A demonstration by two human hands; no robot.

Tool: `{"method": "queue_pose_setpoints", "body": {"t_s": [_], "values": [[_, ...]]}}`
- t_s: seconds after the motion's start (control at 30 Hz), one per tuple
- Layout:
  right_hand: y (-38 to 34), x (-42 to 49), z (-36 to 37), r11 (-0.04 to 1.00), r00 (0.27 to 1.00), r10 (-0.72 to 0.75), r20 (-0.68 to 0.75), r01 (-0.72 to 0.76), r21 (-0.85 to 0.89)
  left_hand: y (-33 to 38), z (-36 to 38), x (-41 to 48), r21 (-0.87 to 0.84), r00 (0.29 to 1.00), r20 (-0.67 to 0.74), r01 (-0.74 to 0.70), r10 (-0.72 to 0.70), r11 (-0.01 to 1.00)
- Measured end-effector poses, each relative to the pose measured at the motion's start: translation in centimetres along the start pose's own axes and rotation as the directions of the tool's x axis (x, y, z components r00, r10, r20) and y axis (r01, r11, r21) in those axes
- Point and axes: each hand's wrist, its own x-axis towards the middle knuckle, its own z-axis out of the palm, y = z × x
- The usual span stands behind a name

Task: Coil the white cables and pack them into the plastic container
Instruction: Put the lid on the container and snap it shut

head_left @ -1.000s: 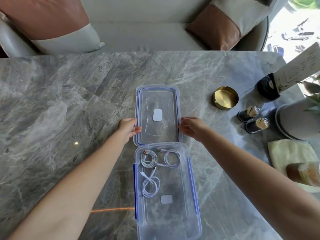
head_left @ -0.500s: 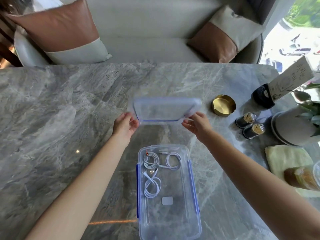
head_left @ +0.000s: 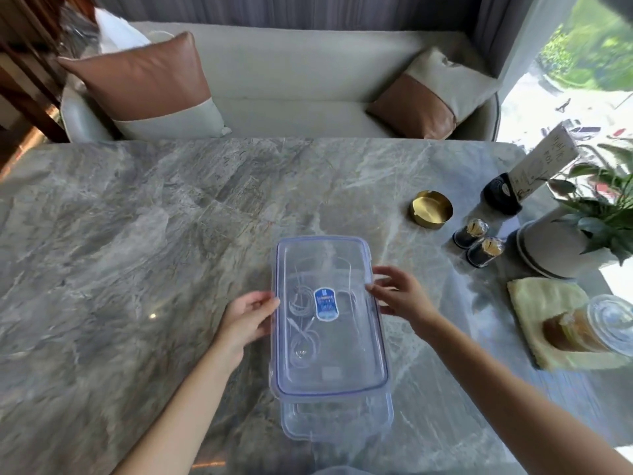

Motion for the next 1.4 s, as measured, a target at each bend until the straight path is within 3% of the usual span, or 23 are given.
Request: {"method": "queue_pose_setpoints", "body": {"t_s": [0.13, 0.23, 0.3, 0.47, 0.73, 1.0, 1.1, 1.27, 1.4], "values": [[2.7, -1.8, 0.8, 0.970, 0.991, -0.101, -0.089, 0.079, -0.228, -3.0, 0.3, -1.6, 0.041, 1.000, -0.012, 0.016, -0.015, 0.999], [4.2, -2.7, 0.7, 0.877, 0.975, -0.184, -0.125, 0.105, -0.470, -4.5, 0.3, -2.1, 0.065, 0.999, -0.035, 0.018, -0.015, 0.998], [4.8, -3.0, 0.8, 0.855, 0.974, -0.187, -0.127, 0.098, -0.509, -5.2, 0.3, -2.4, 0.057, 0.999, -0.045, 0.011, -0.009, 0.998], [5.6, -3.5, 0.9, 0.859, 0.975, -0.189, -0.122, 0.104, -0.502, -5.8, 0.4, -2.5, 0.089, 0.997, -0.072, -0.007, 0.013, 0.996], [5.9, -3.4, 1.0, 0.835, 0.973, -0.198, -0.120, 0.103, -0.540, -6.4, 0.0, -1.7, 0.290, 0.990, -0.070, -0.094, 0.119, 0.952], [6.4, -3.2, 0.7, 0.971, 0.991, 0.036, -0.133, -0.066, -0.231, -7.3, -0.2, -1.4, 0.228, 0.999, -0.045, 0.019, -0.010, 0.974], [6.3, -3.2, 0.3, 0.972, 0.983, 0.178, -0.046, -0.183, -0.146, -7.6, -0.5, -1.1, 0.160, 0.993, -0.011, 0.115, -0.114, 0.980], [5.9, -2.7, -0.4, 0.978, 0.983, 0.176, 0.057, -0.168, -0.127, -7.6, -0.7, -0.5, 0.166, 0.994, 0.005, 0.110, -0.112, 0.980], [6.2, -2.5, -0.5, 0.976, 0.985, 0.166, 0.051, -0.156, -0.154, -7.6, -0.9, -0.2, 0.193, 0.992, 0.032, 0.116, -0.124, 0.974]]}}
